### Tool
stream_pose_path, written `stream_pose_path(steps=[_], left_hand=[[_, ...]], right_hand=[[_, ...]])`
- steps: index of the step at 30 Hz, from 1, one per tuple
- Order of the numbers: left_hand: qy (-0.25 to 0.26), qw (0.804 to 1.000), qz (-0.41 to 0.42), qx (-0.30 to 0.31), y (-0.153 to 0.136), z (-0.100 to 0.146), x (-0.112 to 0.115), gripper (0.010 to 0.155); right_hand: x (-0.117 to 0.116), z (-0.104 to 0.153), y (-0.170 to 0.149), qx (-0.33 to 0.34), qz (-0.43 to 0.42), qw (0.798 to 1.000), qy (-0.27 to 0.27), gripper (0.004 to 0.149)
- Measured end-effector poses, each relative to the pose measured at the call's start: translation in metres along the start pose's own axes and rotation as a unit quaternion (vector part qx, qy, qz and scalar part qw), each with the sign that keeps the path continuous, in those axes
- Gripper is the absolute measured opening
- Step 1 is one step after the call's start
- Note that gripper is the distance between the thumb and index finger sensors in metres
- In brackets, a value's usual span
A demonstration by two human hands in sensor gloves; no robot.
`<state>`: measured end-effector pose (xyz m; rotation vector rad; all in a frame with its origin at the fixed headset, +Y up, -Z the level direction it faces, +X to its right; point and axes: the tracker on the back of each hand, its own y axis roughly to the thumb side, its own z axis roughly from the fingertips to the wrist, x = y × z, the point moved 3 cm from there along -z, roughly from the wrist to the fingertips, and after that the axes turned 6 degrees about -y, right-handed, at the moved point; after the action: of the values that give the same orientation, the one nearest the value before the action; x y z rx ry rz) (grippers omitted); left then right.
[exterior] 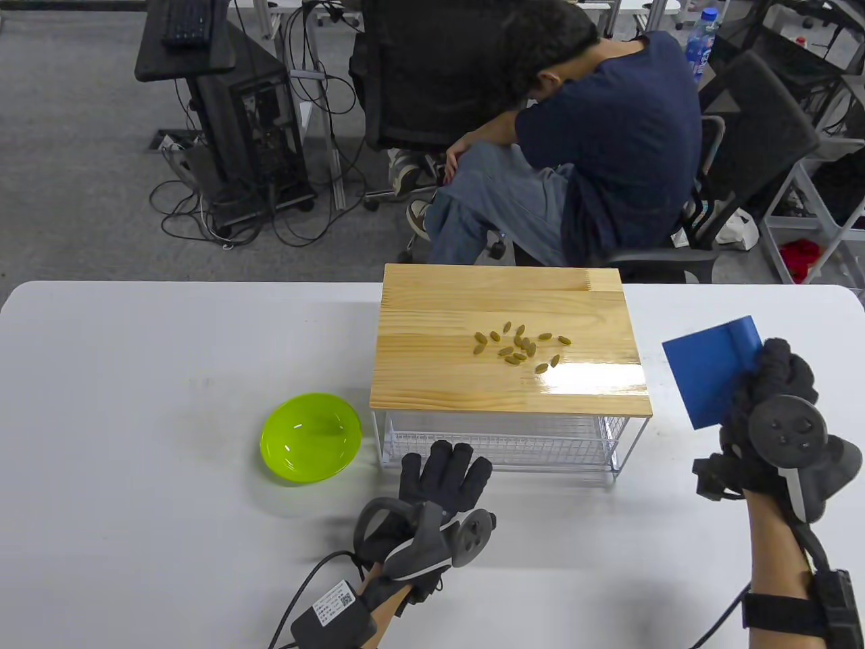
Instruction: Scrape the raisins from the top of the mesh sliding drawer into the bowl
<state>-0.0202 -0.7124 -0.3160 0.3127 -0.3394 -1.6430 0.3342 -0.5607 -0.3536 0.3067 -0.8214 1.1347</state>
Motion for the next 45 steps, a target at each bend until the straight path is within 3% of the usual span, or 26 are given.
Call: stream_pose_path(steps=[3, 9, 16, 20, 33, 45], left_hand=[[-0.004, 1.0, -0.002, 0.006, 0.002, 0.0, 0.003, 0.074], [-0.013, 1.0, -0.006, 0.011, -0.001, 0.0, 0.007, 0.074], [-0.01, 1.0, 0.014, 0.012, -0.002, -0.001, 0.003, 0.074], [-0.012, 1.0, 0.016, 0.017, 0.002, -0.002, 0.002, 0.073], [-0.014, 1.0, 0.014, 0.013, -0.001, -0.003, 0.001, 0.073], [-0.017, 1.0, 0.012, 0.014, -0.002, -0.003, 0.001, 0.072]], right_hand=[[-0.009, -0.008, 0.042, 0.046, 0.009, 0.998, 0.029, 0.058], [-0.057, -0.022, 0.102, 0.085, 0.128, 0.984, 0.09, 0.058], [-0.095, -0.035, 0.116, 0.071, 0.193, 0.969, 0.135, 0.057], [-0.107, -0.034, 0.12, 0.091, 0.151, 0.971, 0.162, 0.057], [-0.109, -0.014, 0.145, 0.183, 0.092, 0.96, 0.193, 0.058], [-0.098, 0.008, 0.163, 0.269, 0.054, 0.946, 0.173, 0.058]])
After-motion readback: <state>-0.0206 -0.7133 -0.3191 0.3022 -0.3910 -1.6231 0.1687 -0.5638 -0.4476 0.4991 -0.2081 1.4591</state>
